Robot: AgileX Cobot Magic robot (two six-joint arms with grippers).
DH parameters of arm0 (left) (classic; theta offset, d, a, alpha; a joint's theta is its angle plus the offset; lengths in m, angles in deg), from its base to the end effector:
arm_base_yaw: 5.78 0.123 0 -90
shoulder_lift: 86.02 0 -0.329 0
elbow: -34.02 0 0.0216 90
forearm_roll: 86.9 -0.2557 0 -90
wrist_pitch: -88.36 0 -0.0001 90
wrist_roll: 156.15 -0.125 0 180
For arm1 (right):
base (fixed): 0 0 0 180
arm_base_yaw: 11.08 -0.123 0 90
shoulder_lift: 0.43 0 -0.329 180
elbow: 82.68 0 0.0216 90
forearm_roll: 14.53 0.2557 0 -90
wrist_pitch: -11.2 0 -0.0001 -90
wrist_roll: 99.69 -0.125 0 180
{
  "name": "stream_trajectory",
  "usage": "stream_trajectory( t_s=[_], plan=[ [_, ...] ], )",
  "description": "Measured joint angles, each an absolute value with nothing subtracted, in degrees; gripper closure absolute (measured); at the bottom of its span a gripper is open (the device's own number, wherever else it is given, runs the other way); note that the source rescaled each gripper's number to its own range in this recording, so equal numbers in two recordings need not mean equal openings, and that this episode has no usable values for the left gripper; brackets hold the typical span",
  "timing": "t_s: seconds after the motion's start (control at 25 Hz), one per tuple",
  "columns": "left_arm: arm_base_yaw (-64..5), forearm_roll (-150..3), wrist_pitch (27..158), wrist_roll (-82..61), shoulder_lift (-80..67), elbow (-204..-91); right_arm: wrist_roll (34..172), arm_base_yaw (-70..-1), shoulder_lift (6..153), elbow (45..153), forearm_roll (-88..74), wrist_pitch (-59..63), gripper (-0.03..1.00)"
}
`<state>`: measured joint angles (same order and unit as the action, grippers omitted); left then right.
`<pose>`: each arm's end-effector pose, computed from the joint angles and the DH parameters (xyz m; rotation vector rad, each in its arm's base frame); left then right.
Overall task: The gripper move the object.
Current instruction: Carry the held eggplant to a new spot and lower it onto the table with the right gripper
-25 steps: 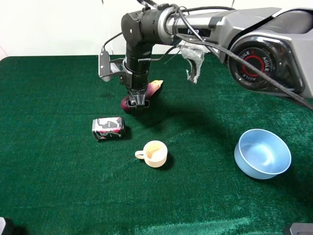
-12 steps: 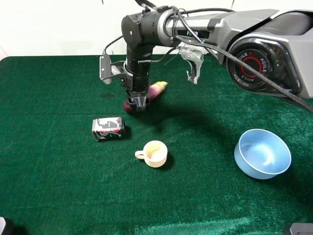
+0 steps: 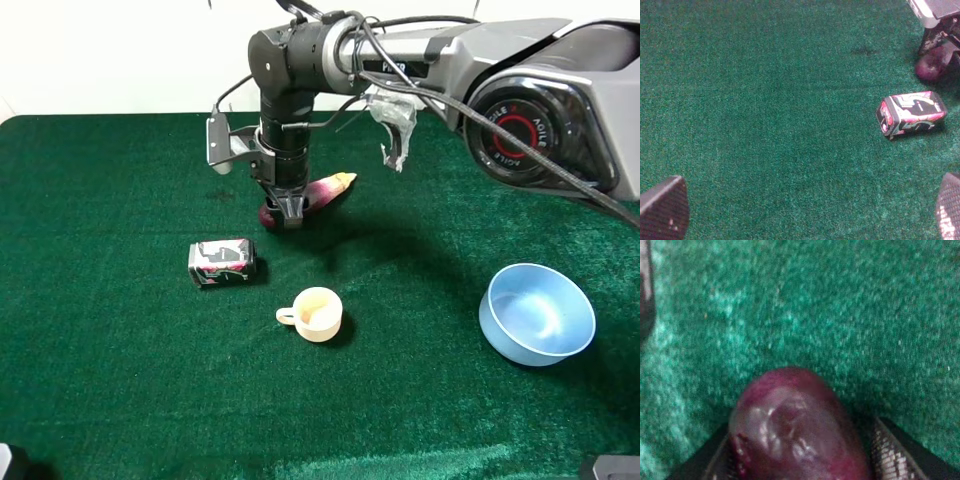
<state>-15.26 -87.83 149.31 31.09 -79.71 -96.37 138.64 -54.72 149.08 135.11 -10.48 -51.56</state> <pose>-0.0154 0.0044 0.2638 0.0391 2.0432 -0.1633 0.3861 0.3791 0.0912 -2.3313 1.9462 0.0783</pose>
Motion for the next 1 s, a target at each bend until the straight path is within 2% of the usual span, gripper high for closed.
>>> stream_trajectory(
  t_s=[0.32,0.64,0.8,1.0],
  plan=[
    [-15.3,-87.8,149.3,31.1,-79.7,-96.4,138.4,-53.9,144.4,135.1,-12.4,-54.0,0.93],
    [-15.3,-87.8,149.3,31.1,-79.7,-96.4,133.8,-48.9,138.7,132.6,-13.8,-57.7,0.94],
    [-15.3,-87.9,149.3,31.1,-79.7,-96.4,133.2,-46.1,132.5,122.7,-14.5,-55.9,0.94],
    [-15.3,-87.9,149.3,31.1,-79.7,-96.4,132.9,-41.9,122.1,104.7,-14.5,-47.7,0.94]
  ],
)
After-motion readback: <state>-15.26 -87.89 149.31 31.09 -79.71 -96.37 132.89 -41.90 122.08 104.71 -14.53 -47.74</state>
